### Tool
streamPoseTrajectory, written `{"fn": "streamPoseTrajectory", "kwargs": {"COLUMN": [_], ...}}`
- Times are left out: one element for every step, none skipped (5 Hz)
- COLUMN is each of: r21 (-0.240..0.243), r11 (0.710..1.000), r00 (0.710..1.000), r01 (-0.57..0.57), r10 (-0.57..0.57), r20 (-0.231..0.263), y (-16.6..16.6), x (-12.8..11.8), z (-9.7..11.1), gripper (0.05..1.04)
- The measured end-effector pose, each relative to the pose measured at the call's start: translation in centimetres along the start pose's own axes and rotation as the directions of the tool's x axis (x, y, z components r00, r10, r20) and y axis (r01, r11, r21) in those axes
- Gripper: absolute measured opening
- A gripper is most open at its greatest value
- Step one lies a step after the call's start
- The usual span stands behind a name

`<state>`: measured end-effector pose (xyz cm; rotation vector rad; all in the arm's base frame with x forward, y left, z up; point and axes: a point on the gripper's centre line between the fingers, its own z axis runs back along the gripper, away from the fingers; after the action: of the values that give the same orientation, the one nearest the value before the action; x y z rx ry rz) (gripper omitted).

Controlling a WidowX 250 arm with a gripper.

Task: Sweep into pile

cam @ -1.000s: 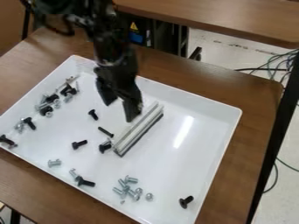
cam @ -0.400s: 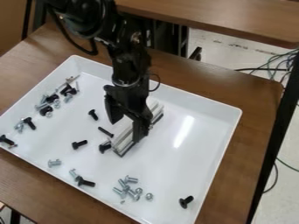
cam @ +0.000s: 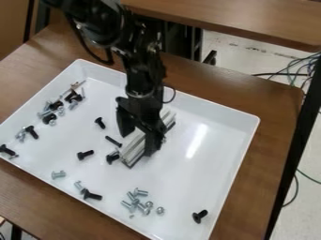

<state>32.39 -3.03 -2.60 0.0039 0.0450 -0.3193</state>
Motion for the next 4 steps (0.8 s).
{"fn": "streamPoseTrajectory", "kwargs": {"r21": [-0.036, -0.007, -0.006, -0.043], "r11": [0.999, 1.0, 1.0, 0.999], "r00": [0.999, 0.999, 1.0, 1.0], "r01": [0.017, 0.003, 0.002, 0.001], "r10": [-0.018, -0.003, -0.002, -0.002], "r20": [-0.034, -0.047, -0.028, -0.021], "y": [-0.03, 0.27, 0.13, -0.56], "x": [0.42, 0.53, 0.63, 0.7], "z": [-1.52, -1.8, -1.87, -1.81], "gripper": [0.999, 0.952, 0.646, 0.382]}}
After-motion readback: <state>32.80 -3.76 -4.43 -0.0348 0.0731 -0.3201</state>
